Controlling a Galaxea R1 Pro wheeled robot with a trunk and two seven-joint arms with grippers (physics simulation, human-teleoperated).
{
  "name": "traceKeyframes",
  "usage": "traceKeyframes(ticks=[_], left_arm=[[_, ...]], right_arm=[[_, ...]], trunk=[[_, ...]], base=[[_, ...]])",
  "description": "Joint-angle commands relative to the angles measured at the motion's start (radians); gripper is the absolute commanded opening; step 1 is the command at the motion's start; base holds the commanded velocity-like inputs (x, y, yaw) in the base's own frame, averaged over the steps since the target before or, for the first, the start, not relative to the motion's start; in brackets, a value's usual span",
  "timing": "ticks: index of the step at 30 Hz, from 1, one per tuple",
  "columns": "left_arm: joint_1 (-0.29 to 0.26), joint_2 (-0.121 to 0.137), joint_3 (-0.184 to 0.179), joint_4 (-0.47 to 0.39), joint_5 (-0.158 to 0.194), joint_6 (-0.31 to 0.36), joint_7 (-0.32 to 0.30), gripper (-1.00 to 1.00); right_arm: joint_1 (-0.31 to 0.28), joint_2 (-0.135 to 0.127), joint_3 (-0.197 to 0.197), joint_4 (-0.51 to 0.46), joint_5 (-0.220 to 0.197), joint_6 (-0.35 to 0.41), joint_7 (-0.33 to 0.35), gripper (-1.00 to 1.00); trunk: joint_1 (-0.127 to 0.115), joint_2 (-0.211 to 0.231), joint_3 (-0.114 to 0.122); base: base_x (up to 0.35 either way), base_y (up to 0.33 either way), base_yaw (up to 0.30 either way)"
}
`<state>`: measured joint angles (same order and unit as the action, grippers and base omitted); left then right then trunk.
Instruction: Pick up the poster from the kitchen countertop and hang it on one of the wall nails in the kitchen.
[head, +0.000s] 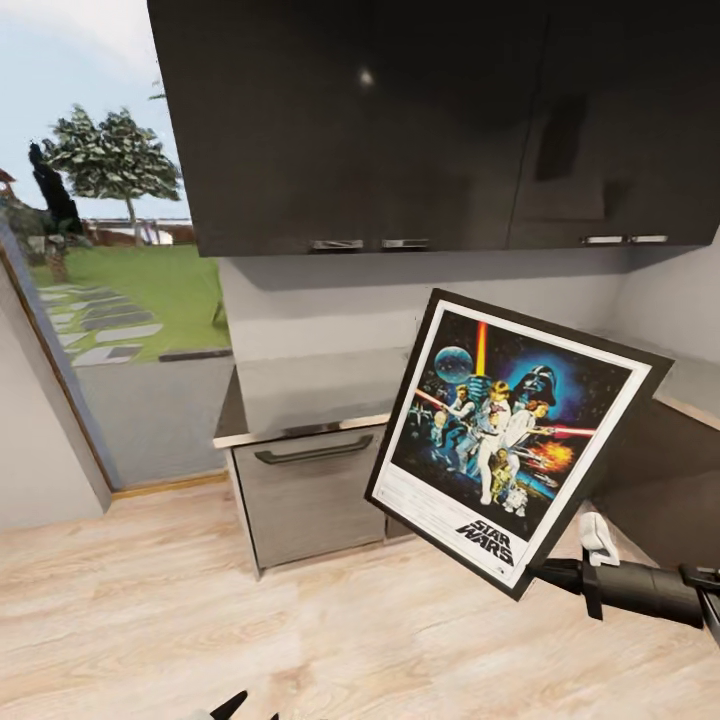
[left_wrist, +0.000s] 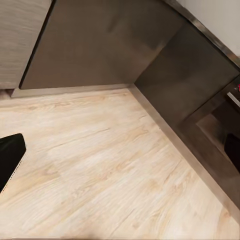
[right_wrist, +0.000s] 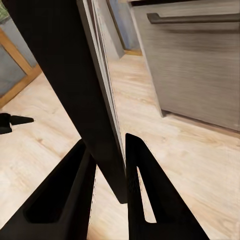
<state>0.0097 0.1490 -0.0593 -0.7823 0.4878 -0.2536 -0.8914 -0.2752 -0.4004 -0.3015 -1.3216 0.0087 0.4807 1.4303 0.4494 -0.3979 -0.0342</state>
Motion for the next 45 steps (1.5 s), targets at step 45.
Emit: traceKeyframes(ticks=[45], left_arm=[[-0.001,0.014,0.013,0.001,0.008,0.0,0.001,1.0]], right_arm=[[0.0,0.002,0.005,-0.001,0.001,0.008,0.001,-1.0]], trunk=[[0.001,-0.002,-0.002]], base=[[0.043,0.253,0.204]])
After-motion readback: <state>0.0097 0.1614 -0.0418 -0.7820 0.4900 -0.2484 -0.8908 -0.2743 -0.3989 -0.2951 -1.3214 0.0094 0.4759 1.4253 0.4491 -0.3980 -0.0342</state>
